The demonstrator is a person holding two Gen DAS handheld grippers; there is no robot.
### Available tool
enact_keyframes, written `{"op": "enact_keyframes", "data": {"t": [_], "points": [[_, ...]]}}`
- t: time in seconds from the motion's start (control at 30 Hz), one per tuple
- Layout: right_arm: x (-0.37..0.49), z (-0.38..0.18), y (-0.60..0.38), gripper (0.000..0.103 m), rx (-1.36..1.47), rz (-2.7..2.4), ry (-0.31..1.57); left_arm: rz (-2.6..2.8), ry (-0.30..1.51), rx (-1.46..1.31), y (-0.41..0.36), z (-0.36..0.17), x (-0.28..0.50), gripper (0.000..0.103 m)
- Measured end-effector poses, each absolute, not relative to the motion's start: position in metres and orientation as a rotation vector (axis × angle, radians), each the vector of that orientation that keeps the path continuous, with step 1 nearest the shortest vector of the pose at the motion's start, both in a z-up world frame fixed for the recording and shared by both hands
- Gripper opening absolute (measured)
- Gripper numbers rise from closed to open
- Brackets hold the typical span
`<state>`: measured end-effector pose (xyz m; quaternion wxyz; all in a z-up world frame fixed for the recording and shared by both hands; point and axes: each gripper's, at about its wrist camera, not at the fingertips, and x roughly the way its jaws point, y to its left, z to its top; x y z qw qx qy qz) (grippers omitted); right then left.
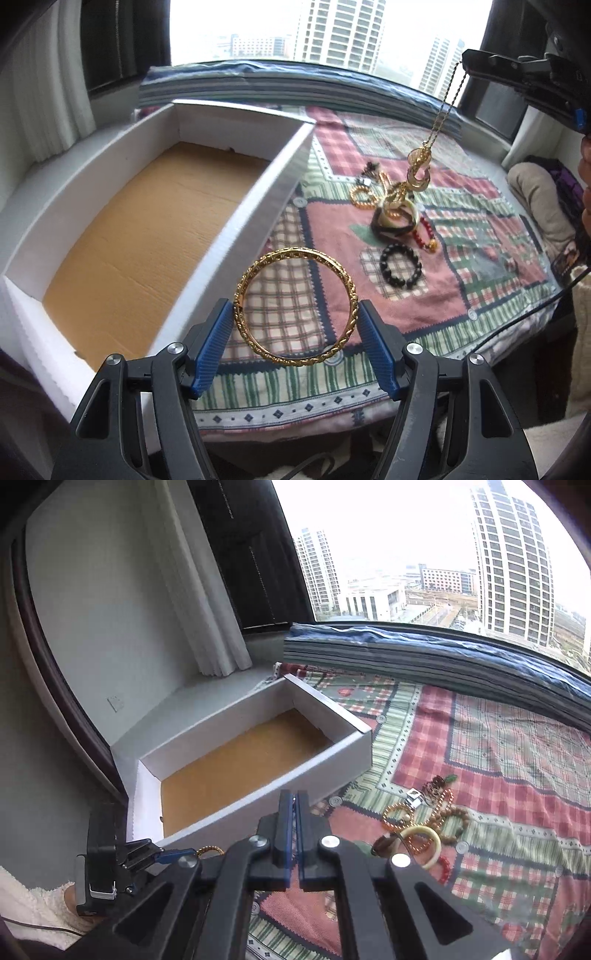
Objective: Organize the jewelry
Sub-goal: 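Lift the gold bangle with the left gripper while the right gripper picks up gold earrings, then lower both grippers into the white box and release bangle and earrings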
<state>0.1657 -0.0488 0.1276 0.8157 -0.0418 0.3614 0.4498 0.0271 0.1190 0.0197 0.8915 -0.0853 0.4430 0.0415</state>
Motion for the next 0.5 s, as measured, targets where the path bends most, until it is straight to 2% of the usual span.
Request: {"op": "enact_keyframes", "data": {"t": [0.2,0.37,0.5], "points": [[0.163,0.167,0.015,0.002,-0.101,1.09,0.698,0.305,0.838,-0.171,0.183,0.057,0.012,0.07],[0.16,0.176,0.072,0.002,-0.116,1.178,0.671,0.442,0.858,-0.227,0.234,0.044,0.007,0.07],[0.162,0.156,0.114,0.002,-0.128,1.216,0.719,0.498,0.904,-0.272,0.256,0.019,0.003,0.07]]}}
